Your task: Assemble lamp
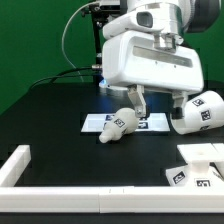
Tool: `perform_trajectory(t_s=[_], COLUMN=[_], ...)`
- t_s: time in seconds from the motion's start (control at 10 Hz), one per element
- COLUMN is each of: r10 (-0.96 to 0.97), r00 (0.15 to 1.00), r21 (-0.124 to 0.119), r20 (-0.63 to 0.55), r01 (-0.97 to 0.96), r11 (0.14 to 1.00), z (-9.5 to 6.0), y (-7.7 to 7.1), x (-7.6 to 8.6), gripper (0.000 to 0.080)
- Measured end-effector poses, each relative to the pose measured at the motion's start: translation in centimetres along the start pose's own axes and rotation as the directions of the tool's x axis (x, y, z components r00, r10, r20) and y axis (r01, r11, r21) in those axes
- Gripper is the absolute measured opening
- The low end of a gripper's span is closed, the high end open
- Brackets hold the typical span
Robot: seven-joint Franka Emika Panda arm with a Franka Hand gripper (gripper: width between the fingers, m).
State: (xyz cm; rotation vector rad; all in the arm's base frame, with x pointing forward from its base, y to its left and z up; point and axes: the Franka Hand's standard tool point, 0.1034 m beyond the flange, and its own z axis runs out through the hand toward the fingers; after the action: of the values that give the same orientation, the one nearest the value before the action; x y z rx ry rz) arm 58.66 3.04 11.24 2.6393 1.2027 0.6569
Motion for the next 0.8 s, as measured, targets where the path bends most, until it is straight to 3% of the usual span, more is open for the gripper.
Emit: perform_trajectory(t_s=[0.2,0.5,0.8], r10=[-0.214,-0.376,-0.489], r00=[0.977,0.927,0.866], r21=[-0.022,-0.013,0.189], r20=[-0.002,0.000,0.099], r01=[0.214,0.376,0.467], r11=[0.977,0.927,0.864], z=[-1.0,-0.9,-1.4], y=[0.7,0.5,-1.2], x=[-1.5,-1.6,-1.2], gripper=[0.0698,0.0698,0.0698])
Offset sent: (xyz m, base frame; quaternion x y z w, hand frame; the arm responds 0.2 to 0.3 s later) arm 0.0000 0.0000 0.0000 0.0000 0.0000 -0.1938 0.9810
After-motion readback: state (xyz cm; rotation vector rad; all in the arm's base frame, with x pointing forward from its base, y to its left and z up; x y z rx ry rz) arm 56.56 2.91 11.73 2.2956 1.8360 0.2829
